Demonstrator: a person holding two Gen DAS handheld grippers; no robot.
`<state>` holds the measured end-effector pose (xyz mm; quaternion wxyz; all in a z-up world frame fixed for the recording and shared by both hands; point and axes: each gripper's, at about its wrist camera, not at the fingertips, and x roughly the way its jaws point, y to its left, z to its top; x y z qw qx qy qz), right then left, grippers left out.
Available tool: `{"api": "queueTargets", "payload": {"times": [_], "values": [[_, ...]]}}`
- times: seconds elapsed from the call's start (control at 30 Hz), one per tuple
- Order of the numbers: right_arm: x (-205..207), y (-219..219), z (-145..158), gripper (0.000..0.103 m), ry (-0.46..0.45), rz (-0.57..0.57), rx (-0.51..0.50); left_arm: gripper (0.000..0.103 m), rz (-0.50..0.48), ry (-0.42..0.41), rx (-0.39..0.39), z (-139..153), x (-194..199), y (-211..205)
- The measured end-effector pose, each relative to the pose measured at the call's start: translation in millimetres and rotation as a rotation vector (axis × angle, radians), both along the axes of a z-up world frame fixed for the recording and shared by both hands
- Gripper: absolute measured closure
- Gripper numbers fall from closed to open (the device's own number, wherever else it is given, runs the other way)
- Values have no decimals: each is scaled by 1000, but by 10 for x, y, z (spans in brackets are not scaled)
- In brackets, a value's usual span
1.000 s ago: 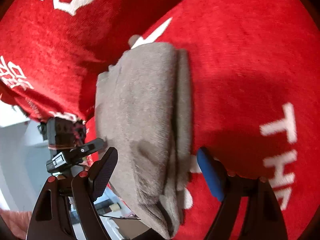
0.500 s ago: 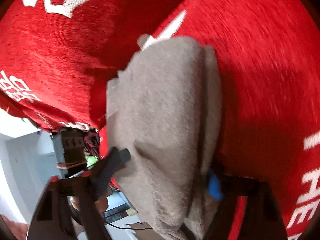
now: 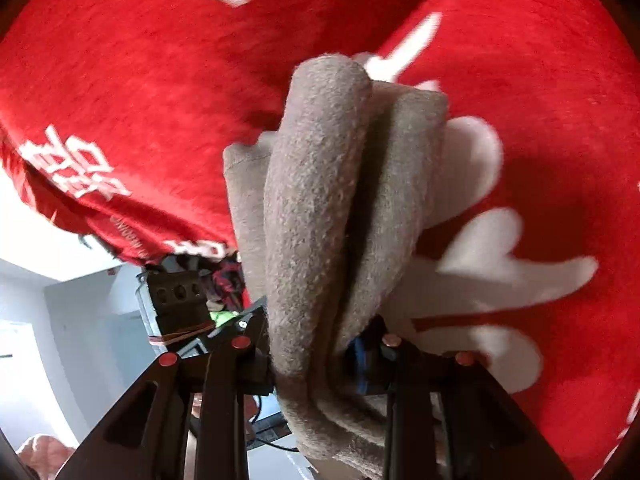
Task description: Fold small clothes
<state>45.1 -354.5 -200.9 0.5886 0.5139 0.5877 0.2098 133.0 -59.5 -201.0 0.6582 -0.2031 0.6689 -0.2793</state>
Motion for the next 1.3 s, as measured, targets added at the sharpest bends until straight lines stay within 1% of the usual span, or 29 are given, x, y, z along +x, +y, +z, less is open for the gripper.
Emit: {"api": "queueTargets", "payload": {"times": [0.07,0.13,0.2,0.3,0.43,0.53,0.6,0.63,0.67,0.73,0.77,0.8,0.83,0.87,0.9,0.97,1.03,1.07,1.1,1.13,1.17,1.23,1.3], "values": [[-7,108,112,73,-13,8,17,58,24,-1,-11,112,-54,215],[-20,244,183,73,-21,22,32,58,35,-9,-4,198,-116,431],[-47,437,224,73,-26,46,46,58,44,-17,17,268,-190,627],[-68,825,180,73,-18,78,73,58,58,-19,53,309,-306,1012],[-117,1269,-4,73,22,101,100,58,73,-10,125,167,-441,1443],[-147,1503,-153,73,39,140,74,58,82,13,179,-55,-522,1666],[-145,1605,-291,73,71,163,27,57,103,41,224,-205,-569,1784],[-157,1616,-353,73,93,167,-1,57,116,47,259,-259,-595,1849],[-170,1572,-415,73,116,151,-43,57,135,46,270,-282,-628,1931],[-174,1428,-439,71,136,115,-97,57,169,49,246,-270,-676,2055],[-182,1371,-433,71,138,111,-138,57,180,50,249,-260,-699,2106],[-187,1310,-406,71,135,130,-222,51,187,47,269,-246,-723,2154],[-219,1273,-376,71,130,155,-291,49,192,39,292,-236,-740,2195],[-224,1244,-330,71,121,197,-407,48,199,25,322,-206,-755,2232],[-229,1227,-295,71,110,223,-478,48,202,9,353,-165,-767,2237],[-256,1192,-196,72,92,238,-536,48,205,-22,399,-70,-786,2229],[-284,1208,-62,74,63,259,-614,48,205,-51,413,44,-813,2160],[-289,1256,16,76,44,263,-630,48,201,-66,416,96,-825,2133],[-310,1293,99,77,23,261,-625,48,194,-87,415,168,-850,2092],[-308,1330,174,82,9,256,-615,48,189,-95,410,208,-858,2053],[-315,1356,230,86,-1,250,-606,48,181,-104,399,252,-874,2004],[-372,1420,324,90,-20,249,-585,48,155,-118,371,312,-900,1866],[-415,1524,401,91,-38,260,-575,48,123,-118,329,315,-942,1716]]}}
